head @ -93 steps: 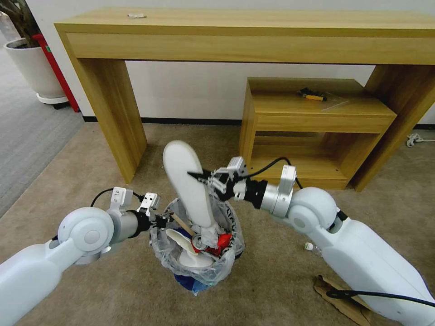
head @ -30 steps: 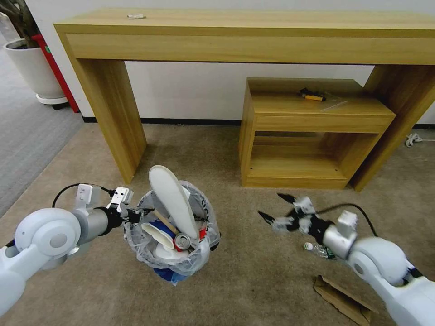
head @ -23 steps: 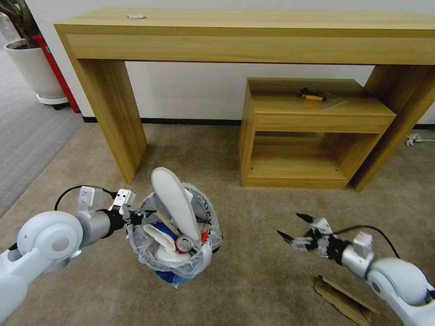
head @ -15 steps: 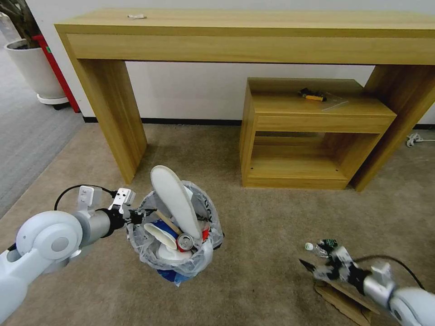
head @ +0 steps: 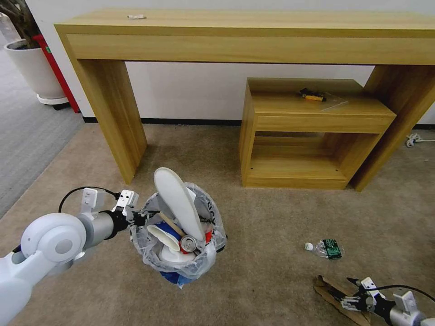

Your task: Pick up the trash bin and place the garbage on the floor into it.

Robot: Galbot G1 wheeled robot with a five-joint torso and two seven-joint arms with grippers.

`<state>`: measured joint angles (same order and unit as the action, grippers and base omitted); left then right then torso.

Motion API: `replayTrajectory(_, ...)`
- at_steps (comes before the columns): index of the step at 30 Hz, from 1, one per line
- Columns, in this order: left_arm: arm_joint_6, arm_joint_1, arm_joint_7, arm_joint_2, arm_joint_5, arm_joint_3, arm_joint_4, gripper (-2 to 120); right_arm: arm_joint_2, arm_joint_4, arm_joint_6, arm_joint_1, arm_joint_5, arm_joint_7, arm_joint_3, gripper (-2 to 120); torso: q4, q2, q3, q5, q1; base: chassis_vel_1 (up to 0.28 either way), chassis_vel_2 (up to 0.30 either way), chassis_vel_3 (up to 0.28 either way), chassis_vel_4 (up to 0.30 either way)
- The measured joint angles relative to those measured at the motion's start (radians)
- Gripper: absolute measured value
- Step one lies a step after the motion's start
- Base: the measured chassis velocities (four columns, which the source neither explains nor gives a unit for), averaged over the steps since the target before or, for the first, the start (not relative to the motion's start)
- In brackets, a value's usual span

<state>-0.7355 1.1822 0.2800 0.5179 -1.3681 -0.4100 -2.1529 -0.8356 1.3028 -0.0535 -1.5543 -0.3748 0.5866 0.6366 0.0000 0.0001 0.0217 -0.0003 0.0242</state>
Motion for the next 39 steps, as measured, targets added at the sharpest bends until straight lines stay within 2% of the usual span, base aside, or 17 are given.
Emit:
replayTrajectory(5, 0.0, 0.0, 0.0, 0.0, 0.0, 0.0, -0.001, 0, -0.013, -0.029, -0.011, 0.02, 0.029, -0.024, -0.014, 81, -0.0002, 0.0, 0.0, -0.0001, 0.0, 0.0, 0.0, 0.0, 0.0)
replayTrajectory(8, 0.0, -0.002, -0.001, -0.002, -0.002, 0.0, -0.003, 0, -0.031, -0.062, -0.021, 0.046, 0.044, -0.063, -0.027, 64, -0.0001, 0.0, 0.0, -0.0001, 0.0, 0.0, 0.0, 0.0, 0.0)
replayTrajectory(9, 0.0, -0.002, -0.001, -0.002, -0.002, 0.0, -0.003, 0, -0.031, -0.062, -0.021, 0.046, 0.044, -0.063, -0.027, 64, -0.0001, 0.0, 0.0, -0.0001, 0.0, 0.0, 0.0, 0.0, 0.0)
replayTrajectory(12, 0.0, -0.002, -0.002, -0.002, -0.003, 0.0, -0.006, 0, -0.039, -0.087, -0.022, 0.06, 0.056, -0.083, -0.032, 51, -0.0001, 0.0, 0.0, 0.0, 0.0, 0.0, 0.0, 0.0, 0.0)
replayTrajectory(13, 0.0, -0.002, -0.002, -0.002, -0.003, 0.0, -0.006, 0, -0.039, -0.087, -0.022, 0.06, 0.056, -0.083, -0.032, 51, -0.0001, 0.0, 0.0, 0.0, 0.0, 0.0, 0.0, 0.0, 0.0)
replayTrajectory(16, 0.0, -0.002, -0.003, -0.005, -0.004, -0.001, -0.007, 0, -0.047, -0.103, -0.022, 0.071, 0.061, -0.108, -0.034, 37, -0.0001, 0.0, 0.0, -0.0002, 0.0, 0.0, 0.0, 0.0, 0.0)
replayTrajectory(17, 0.0, -0.002, -0.003, -0.005, -0.004, -0.001, -0.007, 0, -0.047, -0.103, -0.022, 0.071, 0.061, -0.108, -0.034, 37, -0.0001, 0.0, 0.0, -0.0002, 0.0, 0.0, 0.0, 0.0, 0.0)
replayTrajectory(20, 0.0, -0.003, -0.01, -0.009, -0.004, -0.004, -0.008, 0, -0.062, -0.106, -0.025, 0.079, 0.069, -0.135, -0.036, 21, -0.0001, 0.0, 0.0, -0.0002, 0.0, 0.0, 0.0, 0.0, 0.0)
replayTrajectory(21, 0.0, -0.003, -0.01, -0.009, -0.004, -0.004, -0.008, 0, -0.062, -0.106, -0.025, 0.079, 0.069, -0.135, -0.036, 21, -0.0001, 0.0, 0.0, -0.0002, 0.0, 0.0, 0.0, 0.0, 0.0)
replayTrajectory(24, 0.0, -0.005, -0.013, -0.012, -0.004, -0.005, -0.014, 0, -0.074, -0.104, -0.026, 0.082, 0.073, -0.161, -0.037, 8, -0.0002, 0.0, 0.0, -0.0001, 0.0, 0.0, 0.0, 0.0, 0.0)
replayTrajectory(25, 0.0, -0.005, -0.013, -0.012, -0.004, -0.005, -0.014, 0, -0.074, -0.104, -0.026, 0.082, 0.073, -0.161, -0.037, 8, -0.0002, 0.0, 0.0, -0.0001, 0.0, 0.0, 0.0, 0.0, 0.0)
replayTrajectory(26, 0.0, -0.005, -0.014, -0.013, -0.004, -0.005, -0.017, 0, -0.078, -0.098, -0.026, 0.083, 0.073, -0.168, -0.035, 2, -0.0001, 0.0, 0.0, -0.0001, 0.0, 0.0, 0.0, 0.0, 0.0)
replayTrajectory(29, 0.0, -0.005, -0.014, -0.013, -0.004, -0.005, -0.021, 0, -0.084, -0.076, -0.027, 0.082, 0.07, -0.176, -0.026, 0, -0.0003, 0.0, 0.0, -0.0002, 0.0, 0.0, 0.0, 0.0, 0.0)
replayTrajectory(31, 0.0, -0.005, -0.013, -0.015, -0.005, -0.005, -0.026, 0, -0.1, -0.003, -0.019, 0.081, 0.061, -0.188, 0.0, 0, -0.0001, 0.0, 0.0, -0.0002, 0.0, 0.0, 0.0, 0.0, 0.0)
replayTrajectory(35, 0.0, -0.006, -0.013, -0.019, -0.005, -0.009, -0.033, 0, -0.105, 0.052, 0.0, 0.077, 0.054, -0.19, 0.02, 0, -0.0001, 0.0, 0.0, 0.0, 0.0, 0.0, 0.0, 0.0, 0.0)
replayTrajectory(38, 0.0, -0.005, -0.013, -0.021, -0.006, -0.011, -0.037, 0, -0.105, 0.166, 0.003, 0.059, 0.013, -0.19, 0.056, 0, -0.0003, 0.0, 0.0, -0.0001, 0.0, 0.0, 0.0, 0.0, 0.0)
replayTrajectory(39, 0.0, -0.005, -0.013, -0.021, -0.006, -0.011, -0.037, 0, -0.105, 0.166, 0.003, 0.059, 0.013, -0.19, 0.056, 0, -0.0003, 0.0, 0.0, -0.0001, 0.0, 0.0, 0.0, 0.0, 0.0)
